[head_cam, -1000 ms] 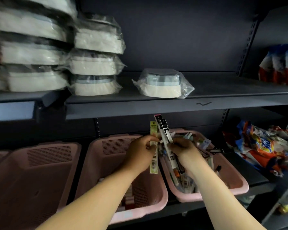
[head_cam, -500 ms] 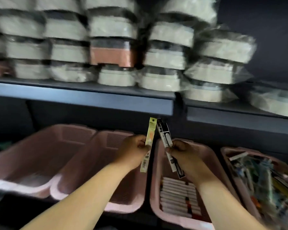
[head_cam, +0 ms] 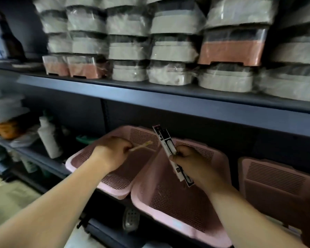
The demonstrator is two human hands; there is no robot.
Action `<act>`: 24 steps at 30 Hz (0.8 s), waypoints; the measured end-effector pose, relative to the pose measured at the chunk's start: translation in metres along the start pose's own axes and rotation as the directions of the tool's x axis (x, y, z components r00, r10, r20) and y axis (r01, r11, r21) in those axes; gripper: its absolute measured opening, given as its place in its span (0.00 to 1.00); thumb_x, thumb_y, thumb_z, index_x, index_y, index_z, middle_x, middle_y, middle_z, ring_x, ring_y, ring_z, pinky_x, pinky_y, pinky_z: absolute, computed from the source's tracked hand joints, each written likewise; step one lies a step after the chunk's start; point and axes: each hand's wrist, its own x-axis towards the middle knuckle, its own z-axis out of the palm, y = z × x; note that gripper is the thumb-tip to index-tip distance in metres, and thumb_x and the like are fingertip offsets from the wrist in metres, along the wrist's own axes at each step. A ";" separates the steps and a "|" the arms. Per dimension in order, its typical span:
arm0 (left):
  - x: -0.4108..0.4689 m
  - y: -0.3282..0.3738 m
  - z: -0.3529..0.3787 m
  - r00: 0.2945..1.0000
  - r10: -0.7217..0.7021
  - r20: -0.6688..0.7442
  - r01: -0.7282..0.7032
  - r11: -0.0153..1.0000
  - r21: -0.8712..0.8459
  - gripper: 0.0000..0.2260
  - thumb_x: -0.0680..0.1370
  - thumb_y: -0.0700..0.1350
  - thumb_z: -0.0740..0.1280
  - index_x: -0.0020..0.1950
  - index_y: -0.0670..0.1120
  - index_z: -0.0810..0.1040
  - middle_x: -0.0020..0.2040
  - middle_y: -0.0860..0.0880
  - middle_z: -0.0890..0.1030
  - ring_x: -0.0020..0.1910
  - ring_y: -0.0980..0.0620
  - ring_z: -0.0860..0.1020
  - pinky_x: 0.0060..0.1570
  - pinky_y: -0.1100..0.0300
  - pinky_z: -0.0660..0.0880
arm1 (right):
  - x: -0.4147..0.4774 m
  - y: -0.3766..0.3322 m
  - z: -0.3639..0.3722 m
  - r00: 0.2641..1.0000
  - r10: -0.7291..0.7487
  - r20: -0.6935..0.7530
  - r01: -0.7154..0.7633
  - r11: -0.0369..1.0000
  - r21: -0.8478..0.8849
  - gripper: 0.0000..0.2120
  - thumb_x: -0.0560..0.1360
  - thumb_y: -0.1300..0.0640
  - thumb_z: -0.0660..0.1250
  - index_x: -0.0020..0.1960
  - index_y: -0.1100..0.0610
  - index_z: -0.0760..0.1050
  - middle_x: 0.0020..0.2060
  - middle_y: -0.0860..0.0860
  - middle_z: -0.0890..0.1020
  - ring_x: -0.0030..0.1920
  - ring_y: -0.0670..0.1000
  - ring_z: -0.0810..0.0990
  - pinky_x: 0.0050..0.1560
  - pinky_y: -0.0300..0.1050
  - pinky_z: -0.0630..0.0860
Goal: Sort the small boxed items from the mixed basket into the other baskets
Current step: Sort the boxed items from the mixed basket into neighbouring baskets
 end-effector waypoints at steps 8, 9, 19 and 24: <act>0.006 -0.036 0.018 0.828 -0.200 0.523 0.017 0.942 0.335 0.15 0.79 0.50 0.72 0.65 0.51 0.83 0.62 0.50 0.83 0.56 0.50 0.82 0.53 0.59 0.76 | 0.025 -0.006 0.022 0.998 0.013 0.066 -0.008 0.997 -0.078 0.06 0.79 0.52 0.67 0.54 0.49 0.80 0.44 0.48 0.85 0.45 0.49 0.85 0.51 0.51 0.82; 0.006 -0.038 0.021 0.810 -0.197 0.553 0.014 0.948 0.319 0.16 0.78 0.51 0.73 0.65 0.51 0.83 0.62 0.50 0.83 0.53 0.51 0.81 0.51 0.59 0.76 | 0.026 -0.005 0.023 0.998 0.018 0.068 -0.013 0.997 -0.082 0.06 0.79 0.51 0.67 0.54 0.49 0.80 0.45 0.48 0.85 0.46 0.49 0.85 0.51 0.51 0.82; 0.009 -0.041 0.038 0.866 -0.114 0.486 -0.013 0.968 0.251 0.16 0.79 0.57 0.71 0.61 0.50 0.83 0.59 0.48 0.83 0.54 0.46 0.79 0.57 0.56 0.74 | 0.035 -0.007 0.028 0.996 0.009 0.084 -0.005 0.999 -0.050 0.05 0.80 0.53 0.67 0.53 0.50 0.80 0.45 0.47 0.85 0.46 0.48 0.84 0.44 0.43 0.77; 0.013 -0.046 0.041 0.800 -0.215 0.561 0.060 0.958 0.281 0.15 0.73 0.59 0.76 0.51 0.49 0.83 0.50 0.53 0.83 0.46 0.51 0.77 0.53 0.55 0.76 | 0.038 -0.005 0.033 0.994 0.021 0.111 -0.018 0.999 -0.034 0.05 0.79 0.53 0.68 0.54 0.48 0.81 0.44 0.47 0.86 0.46 0.47 0.85 0.46 0.45 0.79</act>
